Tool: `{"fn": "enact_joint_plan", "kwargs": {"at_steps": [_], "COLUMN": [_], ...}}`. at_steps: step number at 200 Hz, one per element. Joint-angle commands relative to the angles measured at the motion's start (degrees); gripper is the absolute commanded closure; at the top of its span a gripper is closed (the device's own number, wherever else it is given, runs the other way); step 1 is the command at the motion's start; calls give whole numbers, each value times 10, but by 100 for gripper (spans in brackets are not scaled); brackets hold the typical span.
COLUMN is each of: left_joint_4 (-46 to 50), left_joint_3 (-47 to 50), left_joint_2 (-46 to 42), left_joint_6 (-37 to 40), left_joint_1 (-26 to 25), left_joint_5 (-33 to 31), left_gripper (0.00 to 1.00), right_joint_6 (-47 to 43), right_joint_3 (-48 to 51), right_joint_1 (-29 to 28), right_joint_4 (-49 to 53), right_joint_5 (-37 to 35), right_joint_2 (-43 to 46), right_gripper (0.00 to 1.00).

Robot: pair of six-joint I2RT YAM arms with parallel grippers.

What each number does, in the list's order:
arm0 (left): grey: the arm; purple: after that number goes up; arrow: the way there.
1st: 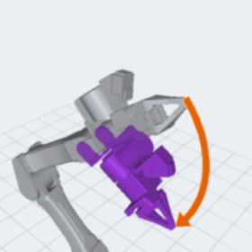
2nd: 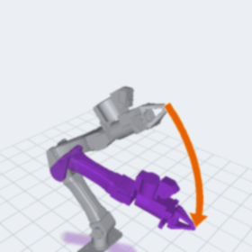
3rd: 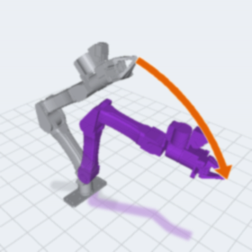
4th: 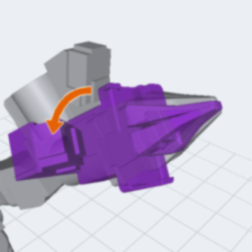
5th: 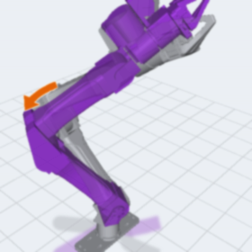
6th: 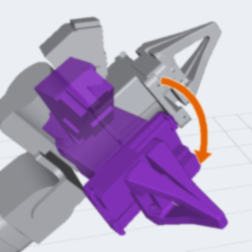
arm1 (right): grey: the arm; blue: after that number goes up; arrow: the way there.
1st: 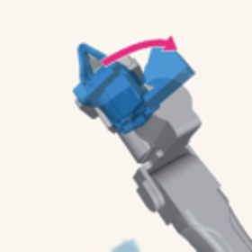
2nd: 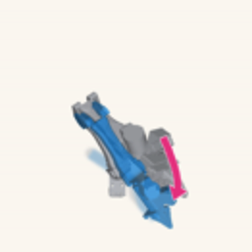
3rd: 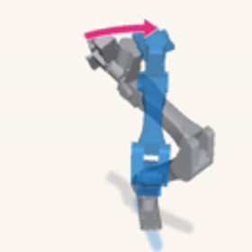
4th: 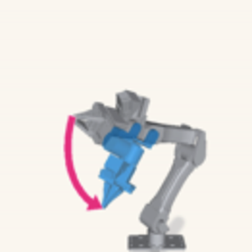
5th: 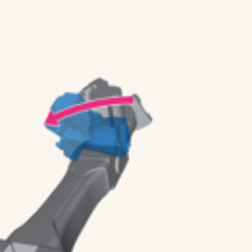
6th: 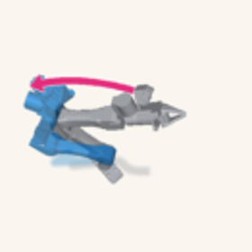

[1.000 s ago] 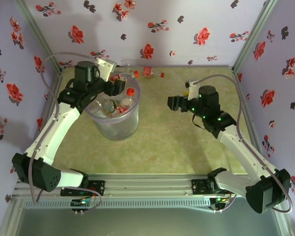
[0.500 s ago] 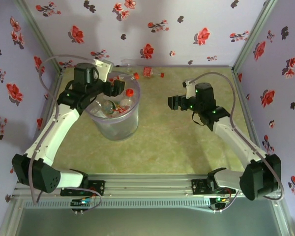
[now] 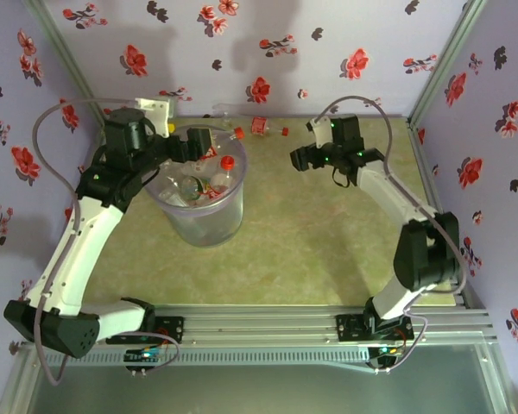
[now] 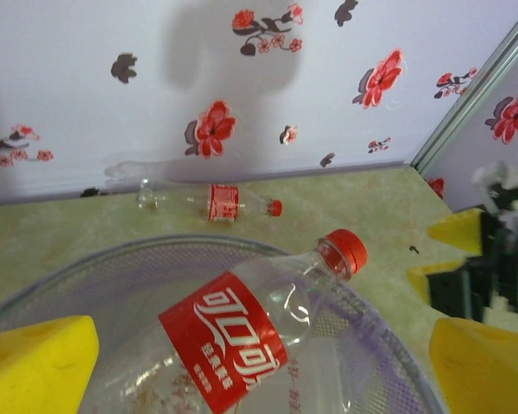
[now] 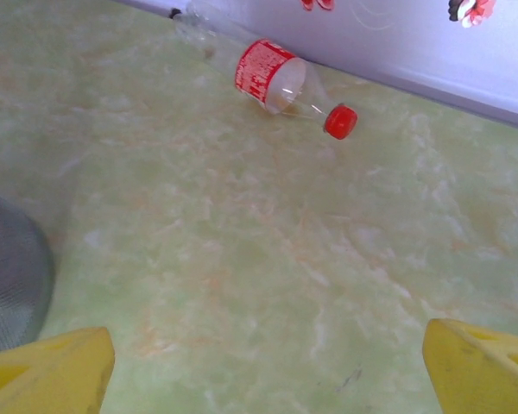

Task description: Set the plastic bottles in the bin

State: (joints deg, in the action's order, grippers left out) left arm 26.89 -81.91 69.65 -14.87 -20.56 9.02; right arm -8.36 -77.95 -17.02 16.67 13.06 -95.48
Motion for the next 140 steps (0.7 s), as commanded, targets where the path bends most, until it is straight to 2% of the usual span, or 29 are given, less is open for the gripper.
{"fn": "enact_joint_plan", "kwargs": {"at_steps": [1, 25, 37, 58, 77, 103, 125, 140], "left_joint_4": [27, 24, 24, 20, 14, 6, 4, 5], "left_joint_3": [18, 30, 34, 43, 47, 46, 44, 45], "left_joint_2": [-20, -37, -41, -43, -41, -36, -38, -40], "left_joint_6": [-38, -45, -47, -49, -50, -51, -51, -50], "left_joint_1": [4, 4, 4, 4, 5, 6, 6, 7], "left_joint_5": [0, -1, 0, 1, 2, 5, 7, 7], "left_gripper": [1, 1, 0, 1, 0, 0, 0, 0], "right_joint_6": [-48, -65, -45, 96, 257, 438, 535, 570], "right_joint_3": [-70, -175, -232, -327, -367, -383, -428, -451], "right_joint_1": [14, 21, 28, 50, 70, 81, 82, 80], "right_joint_4": [26, 52, 62, 24, -93, -267, -322, -335], "right_joint_5": [-2, 8, 32, 110, 194, 215, 220, 217], "right_joint_2": [-75, -177, -233, -327, -396, -466, -527, -554], "right_gripper": [7, 8, 8, 11, 14, 15, 16, 17]}}
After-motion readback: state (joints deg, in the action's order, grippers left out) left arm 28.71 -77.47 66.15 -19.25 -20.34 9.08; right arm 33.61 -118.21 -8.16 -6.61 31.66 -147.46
